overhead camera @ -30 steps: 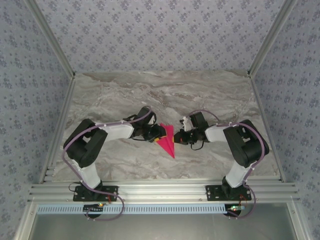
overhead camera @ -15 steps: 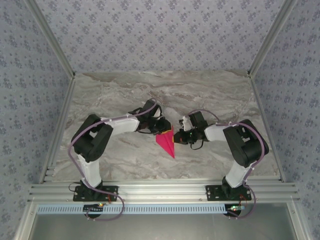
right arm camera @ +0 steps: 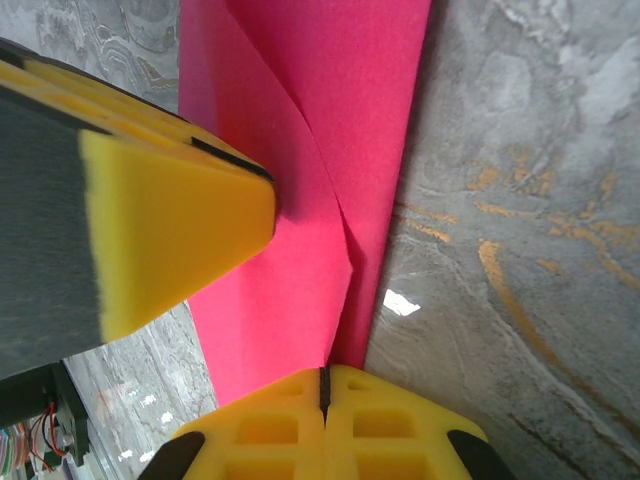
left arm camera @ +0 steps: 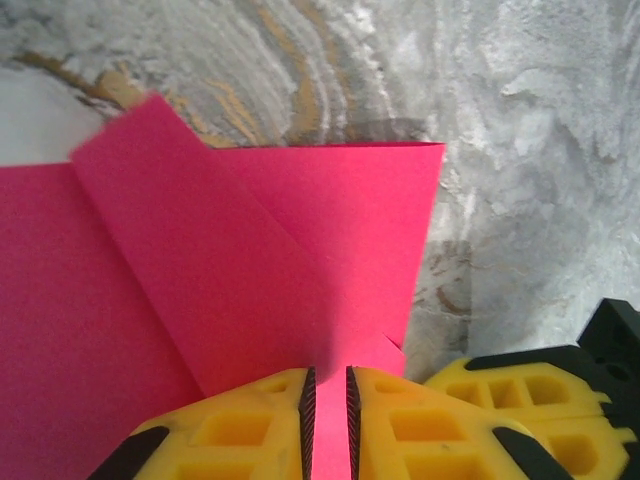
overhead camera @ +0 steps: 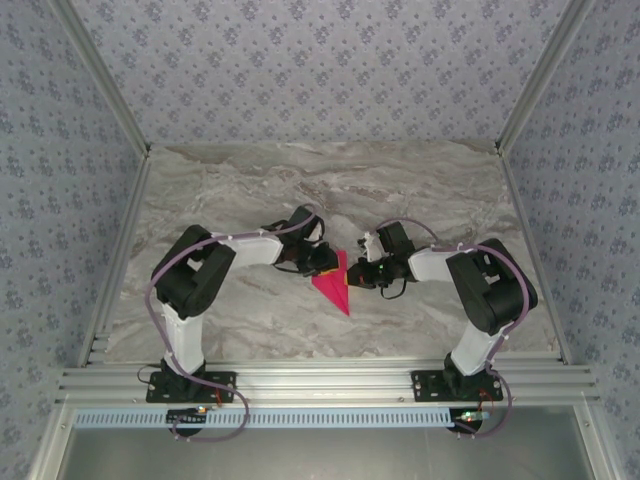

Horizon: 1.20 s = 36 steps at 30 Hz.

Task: Fold a paper plane with a square sheet of paper (fold left side to right side)
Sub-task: Fourth fold the wing at the center of the table.

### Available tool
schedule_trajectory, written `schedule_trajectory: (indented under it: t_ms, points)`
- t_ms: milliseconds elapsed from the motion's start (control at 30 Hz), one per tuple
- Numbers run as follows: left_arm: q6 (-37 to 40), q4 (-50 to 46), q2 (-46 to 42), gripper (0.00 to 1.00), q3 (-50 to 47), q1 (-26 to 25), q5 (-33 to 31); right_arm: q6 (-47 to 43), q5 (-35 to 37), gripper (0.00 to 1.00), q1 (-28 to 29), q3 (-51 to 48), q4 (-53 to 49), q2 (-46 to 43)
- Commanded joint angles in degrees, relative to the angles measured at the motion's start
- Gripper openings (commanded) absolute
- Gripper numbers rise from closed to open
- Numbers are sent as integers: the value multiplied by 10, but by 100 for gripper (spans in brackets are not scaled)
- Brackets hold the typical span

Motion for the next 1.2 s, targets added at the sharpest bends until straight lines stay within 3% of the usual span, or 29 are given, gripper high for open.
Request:
schedule_trajectory:
  t_ms: [0, 100, 433, 700, 1167]
  points:
    - [7, -19, 16, 18, -17, -2, -23, -15, 42, 0, 4, -5, -66, 7]
    - [5, -17, 19, 17, -28, -2, -30, -16, 36, 0, 1, 4, -68, -9]
    - [-1, -7, 13, 16, -60, -2, -40, -27, 31, 23, -13, 37, -136, -117]
    - [0, -9, 7, 16, -61, -2, -42, 35, -62, 19, 45, 6, -58, -109]
    - [2, -14, 7, 16, -58, -2, -44, 7, -21, 18, 75, 5, -96, -35]
